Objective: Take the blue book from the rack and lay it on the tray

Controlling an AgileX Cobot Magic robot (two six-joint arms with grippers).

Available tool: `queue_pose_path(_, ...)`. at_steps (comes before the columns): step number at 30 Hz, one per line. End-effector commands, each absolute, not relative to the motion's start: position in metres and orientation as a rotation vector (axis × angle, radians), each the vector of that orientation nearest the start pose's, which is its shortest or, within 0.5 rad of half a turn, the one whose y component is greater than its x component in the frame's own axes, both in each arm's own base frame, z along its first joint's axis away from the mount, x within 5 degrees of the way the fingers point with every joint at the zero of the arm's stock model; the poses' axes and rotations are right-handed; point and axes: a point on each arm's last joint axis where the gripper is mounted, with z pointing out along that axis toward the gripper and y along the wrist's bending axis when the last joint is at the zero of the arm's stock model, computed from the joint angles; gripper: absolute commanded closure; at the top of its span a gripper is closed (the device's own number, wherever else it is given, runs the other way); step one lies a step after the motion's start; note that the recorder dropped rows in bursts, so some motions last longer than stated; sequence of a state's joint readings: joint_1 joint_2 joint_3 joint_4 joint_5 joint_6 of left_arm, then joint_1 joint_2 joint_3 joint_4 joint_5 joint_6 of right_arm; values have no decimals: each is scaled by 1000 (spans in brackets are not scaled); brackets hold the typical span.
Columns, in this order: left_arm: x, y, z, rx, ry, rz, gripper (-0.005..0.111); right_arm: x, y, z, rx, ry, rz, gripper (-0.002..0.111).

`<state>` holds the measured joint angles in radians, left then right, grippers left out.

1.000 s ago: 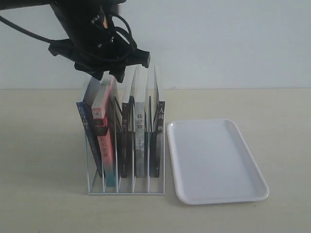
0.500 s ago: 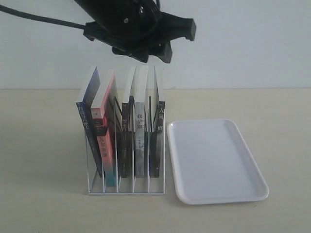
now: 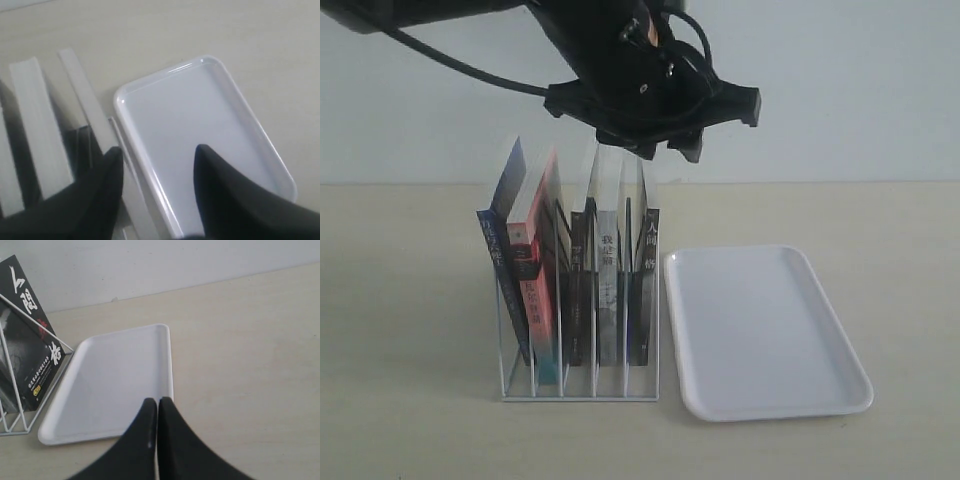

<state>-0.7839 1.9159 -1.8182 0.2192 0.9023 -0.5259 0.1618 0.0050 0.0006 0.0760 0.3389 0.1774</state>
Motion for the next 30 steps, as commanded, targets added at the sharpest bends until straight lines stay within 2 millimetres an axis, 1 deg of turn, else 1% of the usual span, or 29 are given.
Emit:
queue_pose_path(1,323,-292,335,332,2441,-220,63,53,11,183,59,1822,306,108)
queue_pose_path(4,322,-291,335,306,2461,-212,63,53,11,183,59,1822,306,108)
queue_pose_path(8,321,-294,331,292,2483,-252,63,53,11,183,59,1822,306,108)
queue_pose_path(18,326,-301,310,296,2544,-226,63,53,11,183,59,1822,306,108)
queue_pose_path(30,328,-302,305,292,2553,-215,66,53,11,183,59,1822,306,108)
